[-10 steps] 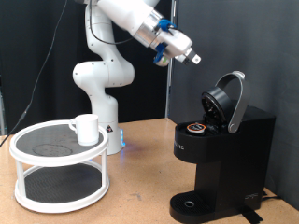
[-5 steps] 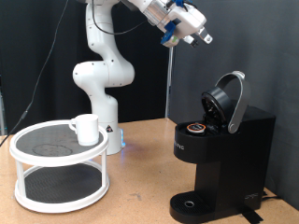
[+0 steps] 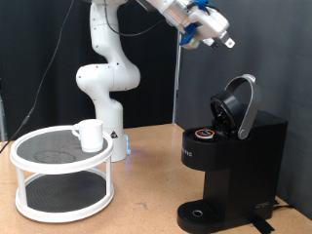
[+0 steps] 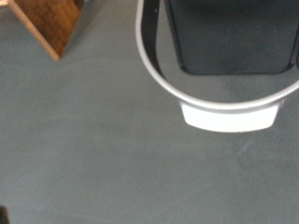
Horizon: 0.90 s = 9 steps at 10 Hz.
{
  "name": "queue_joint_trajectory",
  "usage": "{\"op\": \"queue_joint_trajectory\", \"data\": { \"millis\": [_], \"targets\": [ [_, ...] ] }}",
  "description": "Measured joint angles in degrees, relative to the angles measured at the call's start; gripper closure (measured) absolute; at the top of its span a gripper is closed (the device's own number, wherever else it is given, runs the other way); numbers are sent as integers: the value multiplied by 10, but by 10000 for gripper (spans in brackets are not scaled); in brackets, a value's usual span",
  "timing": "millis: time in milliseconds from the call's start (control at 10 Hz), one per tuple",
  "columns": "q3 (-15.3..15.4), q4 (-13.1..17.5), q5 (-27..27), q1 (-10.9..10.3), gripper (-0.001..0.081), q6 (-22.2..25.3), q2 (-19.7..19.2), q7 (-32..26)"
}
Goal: Make a cup of coffee with the keurig machine
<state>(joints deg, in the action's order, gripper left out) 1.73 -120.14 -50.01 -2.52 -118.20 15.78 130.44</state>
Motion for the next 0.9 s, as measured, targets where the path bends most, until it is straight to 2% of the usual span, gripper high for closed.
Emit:
{"op": "queue_joint_trajectory", "data": {
  "millis": [300, 700, 900],
  "targets": [
    [48, 38, 79, -4, 72, -4, -37, 78],
    [99, 71, 107, -19, 72, -22, -79, 125],
    [124, 84, 133, -28, 72, -45, -101, 155]
  ]
}}
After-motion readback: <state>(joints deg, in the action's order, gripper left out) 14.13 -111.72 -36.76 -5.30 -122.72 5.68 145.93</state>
